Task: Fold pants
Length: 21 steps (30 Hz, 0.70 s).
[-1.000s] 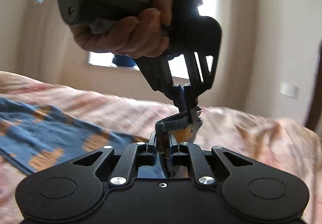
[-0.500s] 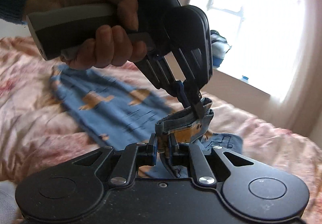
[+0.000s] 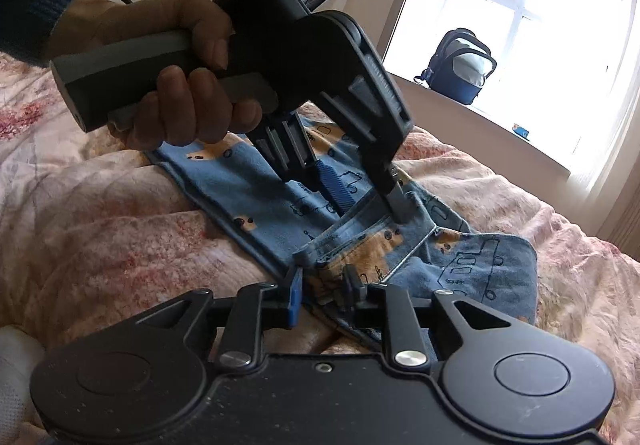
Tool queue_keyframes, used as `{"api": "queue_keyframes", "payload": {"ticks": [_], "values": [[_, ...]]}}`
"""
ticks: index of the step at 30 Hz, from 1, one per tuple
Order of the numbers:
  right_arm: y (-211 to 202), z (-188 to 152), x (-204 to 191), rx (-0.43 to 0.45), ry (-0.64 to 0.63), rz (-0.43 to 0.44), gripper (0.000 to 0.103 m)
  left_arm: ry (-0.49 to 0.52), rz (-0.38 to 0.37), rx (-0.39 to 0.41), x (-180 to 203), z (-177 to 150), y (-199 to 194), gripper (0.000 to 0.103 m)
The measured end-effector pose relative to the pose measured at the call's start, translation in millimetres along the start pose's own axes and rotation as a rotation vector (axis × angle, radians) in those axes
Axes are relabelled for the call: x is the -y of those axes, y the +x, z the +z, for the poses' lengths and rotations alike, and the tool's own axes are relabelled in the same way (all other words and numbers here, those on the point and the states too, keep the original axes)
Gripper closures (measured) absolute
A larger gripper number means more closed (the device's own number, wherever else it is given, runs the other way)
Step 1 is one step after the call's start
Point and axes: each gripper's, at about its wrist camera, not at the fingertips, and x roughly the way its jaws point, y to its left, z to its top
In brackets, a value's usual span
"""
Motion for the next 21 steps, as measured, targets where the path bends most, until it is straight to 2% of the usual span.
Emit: {"api": "queue_keyframes", "payload": {"ticks": [1, 4, 6, 9, 13, 16, 18, 21], "values": [[-1, 0, 0, 0.005, 0.002, -0.004, 0.079, 0.005, 0.006, -0.002, 2, 1, 2, 0.04], [-3, -2, 1, 0.017, 0.007, -0.027, 0.067, 0.028, 0.035, -0.002, 11, 6, 7, 0.033], [-6, -1, 4, 0.034, 0.027, -0.028, 0.057, 0.03, 0.073, -0.004, 17, 9, 10, 0.033], [-11, 0, 11, 0.062, 0.077, -0.032, 0.047, 0.029, 0.092, 0.0, 21, 11, 11, 0.03], [-17, 2, 19, 0.076, 0.142, -0.056, 0.047, 0.052, 0.156, 0.045, 26, 12, -2, 0.028], [-16, 3, 19, 0.072, 0.161, -0.057, 0.055, 0.125, 0.198, 0.102, 34, 14, -16, 0.021], [-14, 3, 19, 0.07, 0.168, -0.06, 0.059, 0.188, 0.196, 0.136, 42, 15, -24, 0.019], [-11, 2, 20, 0.066, 0.19, -0.035, 0.059, 0.289, 0.162, 0.151, 56, 15, -27, 0.015]]}}
